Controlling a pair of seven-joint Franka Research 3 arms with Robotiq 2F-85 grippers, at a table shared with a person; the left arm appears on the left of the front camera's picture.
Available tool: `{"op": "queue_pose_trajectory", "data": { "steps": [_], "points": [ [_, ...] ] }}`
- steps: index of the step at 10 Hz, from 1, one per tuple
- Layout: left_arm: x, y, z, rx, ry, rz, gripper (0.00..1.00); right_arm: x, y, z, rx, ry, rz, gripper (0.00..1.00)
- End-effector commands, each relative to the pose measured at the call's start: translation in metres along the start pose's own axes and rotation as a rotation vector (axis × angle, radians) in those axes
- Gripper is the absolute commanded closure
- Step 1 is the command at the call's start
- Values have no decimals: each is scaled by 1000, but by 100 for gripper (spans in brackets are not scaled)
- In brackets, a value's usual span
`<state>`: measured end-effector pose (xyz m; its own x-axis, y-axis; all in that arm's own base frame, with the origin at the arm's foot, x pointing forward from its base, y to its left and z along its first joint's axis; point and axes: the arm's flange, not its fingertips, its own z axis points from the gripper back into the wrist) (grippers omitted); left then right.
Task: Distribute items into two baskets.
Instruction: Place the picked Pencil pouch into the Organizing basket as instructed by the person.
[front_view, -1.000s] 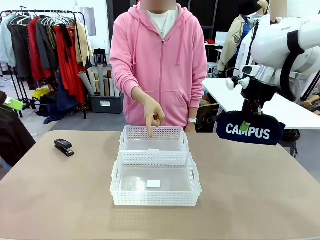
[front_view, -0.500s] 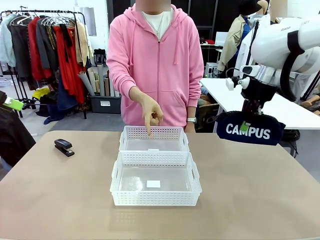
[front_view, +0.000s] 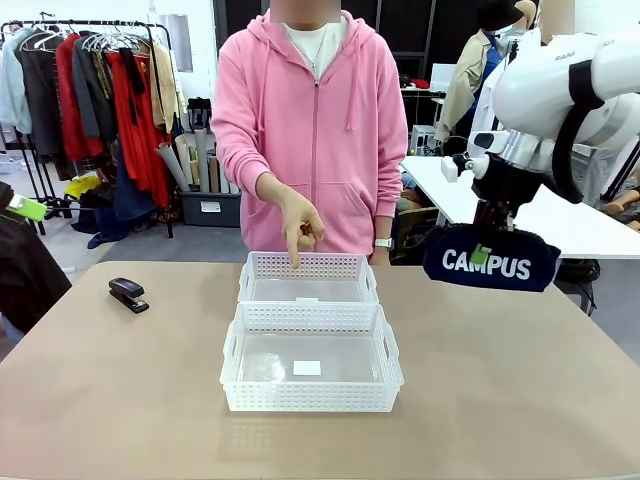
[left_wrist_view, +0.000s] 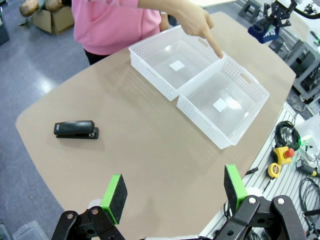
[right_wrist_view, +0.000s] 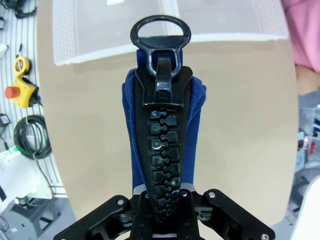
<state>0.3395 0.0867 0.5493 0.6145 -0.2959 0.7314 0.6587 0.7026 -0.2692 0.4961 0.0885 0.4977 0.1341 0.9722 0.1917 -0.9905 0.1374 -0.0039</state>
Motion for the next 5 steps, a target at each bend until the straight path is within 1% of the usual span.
{"op": "queue_pose_trajectory", "data": {
  "steps": [1,5],
  "points": [
    [1,1,0,-12,-17,-12,0,16,25,-4,12,5,-10,100],
    [1,1,0,-12,-17,-12,0,50,56,-27,3,-2,22,100]
  ]
}}
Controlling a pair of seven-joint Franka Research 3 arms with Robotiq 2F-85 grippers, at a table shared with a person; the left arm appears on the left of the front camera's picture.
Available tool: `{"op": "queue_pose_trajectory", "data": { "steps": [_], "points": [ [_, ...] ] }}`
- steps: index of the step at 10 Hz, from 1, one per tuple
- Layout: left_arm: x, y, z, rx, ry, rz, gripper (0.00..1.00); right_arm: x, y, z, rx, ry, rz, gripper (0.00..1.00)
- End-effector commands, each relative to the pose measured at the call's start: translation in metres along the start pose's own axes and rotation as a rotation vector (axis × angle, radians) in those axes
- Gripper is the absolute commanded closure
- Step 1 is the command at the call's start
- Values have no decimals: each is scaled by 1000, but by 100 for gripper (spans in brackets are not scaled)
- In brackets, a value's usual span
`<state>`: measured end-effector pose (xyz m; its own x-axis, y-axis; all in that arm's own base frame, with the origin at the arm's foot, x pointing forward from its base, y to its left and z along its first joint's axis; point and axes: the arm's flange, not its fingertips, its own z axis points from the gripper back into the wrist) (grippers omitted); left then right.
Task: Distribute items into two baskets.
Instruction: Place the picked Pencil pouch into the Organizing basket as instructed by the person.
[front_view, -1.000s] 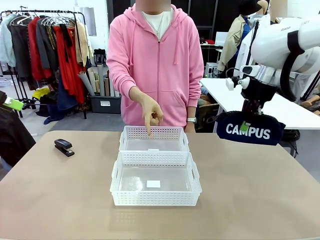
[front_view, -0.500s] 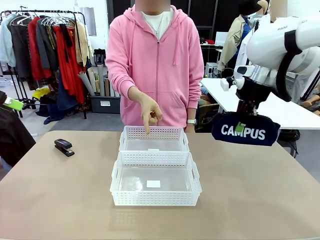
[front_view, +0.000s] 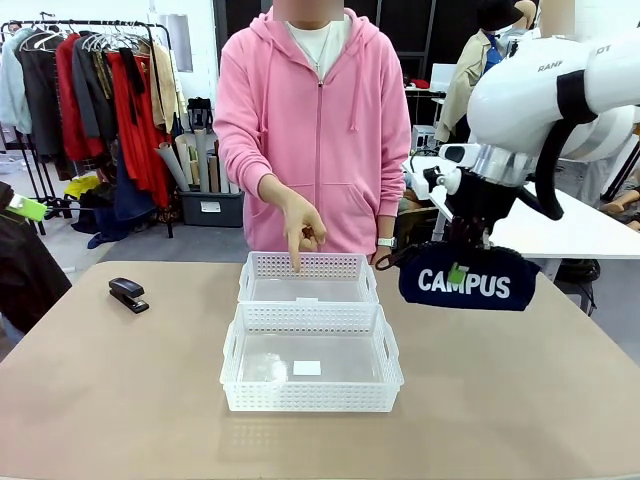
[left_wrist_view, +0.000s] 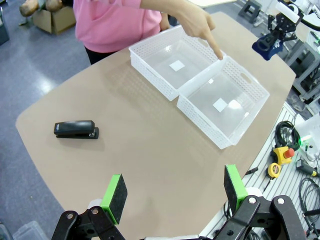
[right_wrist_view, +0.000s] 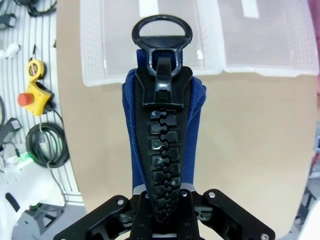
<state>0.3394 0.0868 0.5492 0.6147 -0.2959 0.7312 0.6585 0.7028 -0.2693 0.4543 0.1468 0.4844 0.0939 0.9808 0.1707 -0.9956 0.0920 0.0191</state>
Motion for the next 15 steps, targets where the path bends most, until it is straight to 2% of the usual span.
{"op": "queue_pose_trajectory", "data": {
  "steps": [1,4,12,15],
  "points": [
    [1,1,0,-12,-17,-12,0,9,11,-9,-34,-33,-23,100],
    [1,1,0,-12,-17,-12,0,32,19,-23,-25,-66,-22,100],
    [1,1,0,-12,-17,-12,0,124,26,-49,-7,-39,51,100],
    [1,1,0,-12,-17,-12,0,144,31,-63,-29,-57,65,100]
  ]
}}
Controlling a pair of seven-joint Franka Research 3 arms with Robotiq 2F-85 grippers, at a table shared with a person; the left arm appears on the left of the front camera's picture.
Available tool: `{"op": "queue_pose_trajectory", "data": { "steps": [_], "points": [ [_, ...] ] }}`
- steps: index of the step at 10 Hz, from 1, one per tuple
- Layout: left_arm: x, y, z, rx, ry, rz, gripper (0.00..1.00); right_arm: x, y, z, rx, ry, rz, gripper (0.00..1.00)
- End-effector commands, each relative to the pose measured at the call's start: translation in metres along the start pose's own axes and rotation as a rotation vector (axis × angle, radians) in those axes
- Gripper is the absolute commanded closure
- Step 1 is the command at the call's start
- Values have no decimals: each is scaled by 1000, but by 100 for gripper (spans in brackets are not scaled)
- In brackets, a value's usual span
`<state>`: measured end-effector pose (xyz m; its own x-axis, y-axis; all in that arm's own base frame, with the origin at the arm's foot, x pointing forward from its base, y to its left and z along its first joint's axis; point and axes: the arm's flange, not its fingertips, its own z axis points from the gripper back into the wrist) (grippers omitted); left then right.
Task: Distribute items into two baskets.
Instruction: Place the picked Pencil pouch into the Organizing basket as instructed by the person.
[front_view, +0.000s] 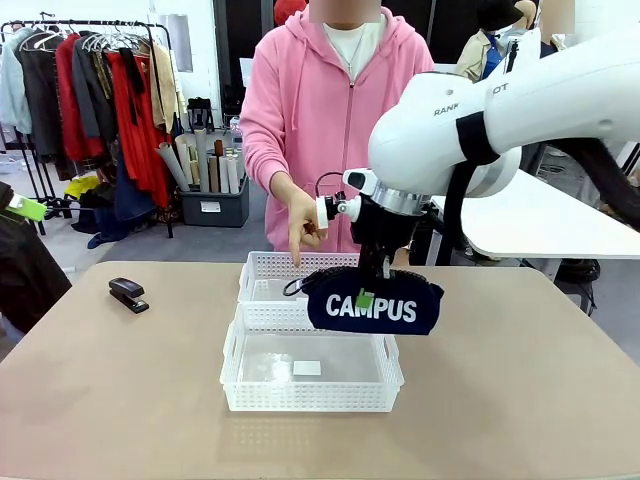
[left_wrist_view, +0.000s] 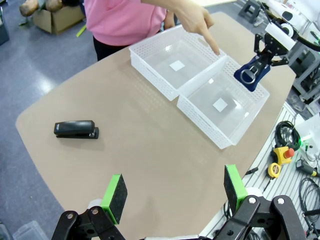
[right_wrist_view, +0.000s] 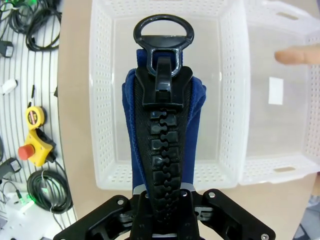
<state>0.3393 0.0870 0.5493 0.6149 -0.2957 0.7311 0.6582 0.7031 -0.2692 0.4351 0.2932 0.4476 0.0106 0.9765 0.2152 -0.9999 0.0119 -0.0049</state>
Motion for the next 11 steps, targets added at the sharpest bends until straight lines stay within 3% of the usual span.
{"op": "queue_pose_trajectory", "data": {
  "steps": [1,7,11],
  "points": [
    [1,1,0,-12,-17,-12,0,16,-3,-9,-18,-11,-3,100],
    [1,1,0,-12,-17,-12,0,41,-28,-43,-13,-94,81,100],
    [1,1,0,-12,-17,-12,0,52,-42,-68,39,-60,65,100]
  ]
}}
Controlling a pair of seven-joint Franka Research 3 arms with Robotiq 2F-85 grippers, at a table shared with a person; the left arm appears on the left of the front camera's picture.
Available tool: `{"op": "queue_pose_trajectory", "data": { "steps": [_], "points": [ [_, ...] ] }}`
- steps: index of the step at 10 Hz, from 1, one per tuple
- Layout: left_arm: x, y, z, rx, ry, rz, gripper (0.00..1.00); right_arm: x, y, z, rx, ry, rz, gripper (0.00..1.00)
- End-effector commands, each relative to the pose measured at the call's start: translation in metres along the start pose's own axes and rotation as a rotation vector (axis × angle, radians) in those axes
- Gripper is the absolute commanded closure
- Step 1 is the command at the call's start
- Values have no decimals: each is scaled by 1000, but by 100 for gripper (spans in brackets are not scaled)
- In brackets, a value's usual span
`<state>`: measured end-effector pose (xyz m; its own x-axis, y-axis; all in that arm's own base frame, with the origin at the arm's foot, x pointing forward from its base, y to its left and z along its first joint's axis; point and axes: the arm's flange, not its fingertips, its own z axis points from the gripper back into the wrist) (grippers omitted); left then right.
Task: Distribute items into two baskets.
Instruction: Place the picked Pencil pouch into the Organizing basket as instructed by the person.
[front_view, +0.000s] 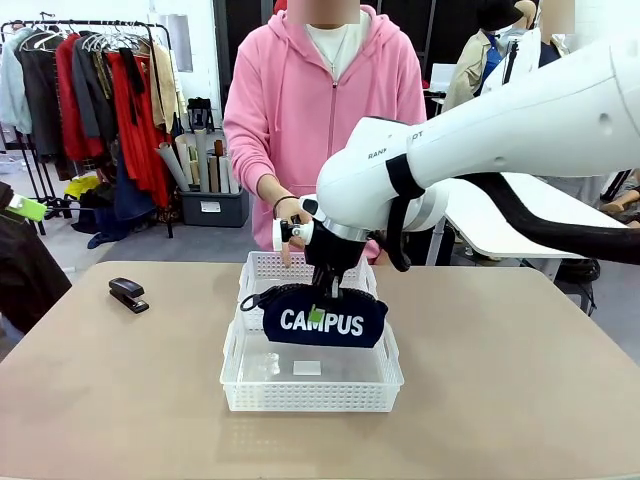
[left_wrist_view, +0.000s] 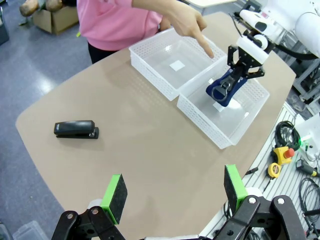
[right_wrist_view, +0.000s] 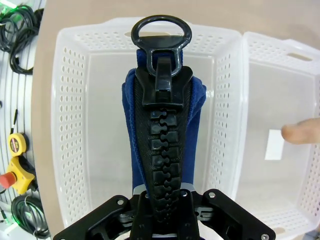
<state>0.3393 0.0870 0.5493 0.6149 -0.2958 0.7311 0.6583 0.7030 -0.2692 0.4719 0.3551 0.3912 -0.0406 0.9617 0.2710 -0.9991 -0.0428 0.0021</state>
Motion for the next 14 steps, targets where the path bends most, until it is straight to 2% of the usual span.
{"op": "queue_pose_trajectory", "data": {
  "steps": [1,8,9,14],
  "points": [
    [1,1,0,-12,-17,-12,0,4,-10,-8,44,-10,21,100],
    [1,1,0,-12,-17,-12,0,6,-10,-45,112,-4,9,100],
    [1,1,0,-12,-17,-12,0,6,-10,-47,117,-6,16,93],
    [1,1,0,-12,-17,-12,0,1,-5,-36,73,-3,10,0]
  ]
}}
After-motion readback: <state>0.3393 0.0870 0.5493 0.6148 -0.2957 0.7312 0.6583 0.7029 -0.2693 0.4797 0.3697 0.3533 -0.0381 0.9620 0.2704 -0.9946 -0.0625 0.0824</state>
